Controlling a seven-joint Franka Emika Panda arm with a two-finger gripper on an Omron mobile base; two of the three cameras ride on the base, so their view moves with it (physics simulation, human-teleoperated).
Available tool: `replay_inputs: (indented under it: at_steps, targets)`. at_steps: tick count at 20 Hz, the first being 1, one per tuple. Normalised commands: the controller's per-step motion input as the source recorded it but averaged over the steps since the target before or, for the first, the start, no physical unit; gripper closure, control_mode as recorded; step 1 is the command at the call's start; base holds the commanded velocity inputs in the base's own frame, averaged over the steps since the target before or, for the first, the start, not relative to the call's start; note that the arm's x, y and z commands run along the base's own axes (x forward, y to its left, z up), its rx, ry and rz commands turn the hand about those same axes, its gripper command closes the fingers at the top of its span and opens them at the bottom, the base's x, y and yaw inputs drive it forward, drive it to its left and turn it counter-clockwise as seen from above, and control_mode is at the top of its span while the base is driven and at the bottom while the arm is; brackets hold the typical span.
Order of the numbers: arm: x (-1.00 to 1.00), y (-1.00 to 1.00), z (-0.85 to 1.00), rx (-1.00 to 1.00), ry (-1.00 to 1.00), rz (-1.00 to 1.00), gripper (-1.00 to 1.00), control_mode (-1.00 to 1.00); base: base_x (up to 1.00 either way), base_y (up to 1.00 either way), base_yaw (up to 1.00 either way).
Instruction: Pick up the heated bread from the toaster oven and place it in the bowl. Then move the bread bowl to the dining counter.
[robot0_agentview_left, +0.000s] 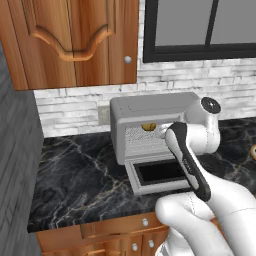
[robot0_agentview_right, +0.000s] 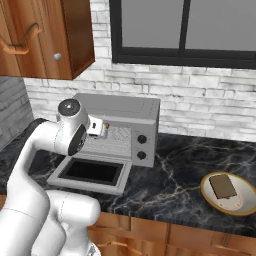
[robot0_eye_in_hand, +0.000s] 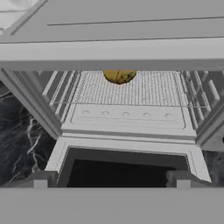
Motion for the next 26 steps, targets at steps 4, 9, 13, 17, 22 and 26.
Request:
replay_inputs:
  at_steps: [4,9,13,17,22,26]
  targets:
    - [0.0,0.01,-0.31,0.0,-0.31,-0.04,-1.0,-1.0,0.0,0.0,0.0]
    - [0.03,0.0,-0.34,0.0,-0.25,-0.06,-1.0,-1.0,0.0,0.0,0.0]
    - [0.04,0.0,-0.06,0.0,-0.26,-0.04,-1.0,-1.0,0.0,0.0,0.0]
    - [0.05,0.0,0.0,0.0,-0.11,0.0,-1.0,-1.0,0.0,0.0,0.0]
    - [0.4,0.0,-0.21,0.0,0.0,0.0,-1.0,-1.0,0.0,0.0,0.0]
    - [0.27,0.0,-0.2,0.0,0.0,0.0,-1.0,-1.0,0.0,0.0,0.0]
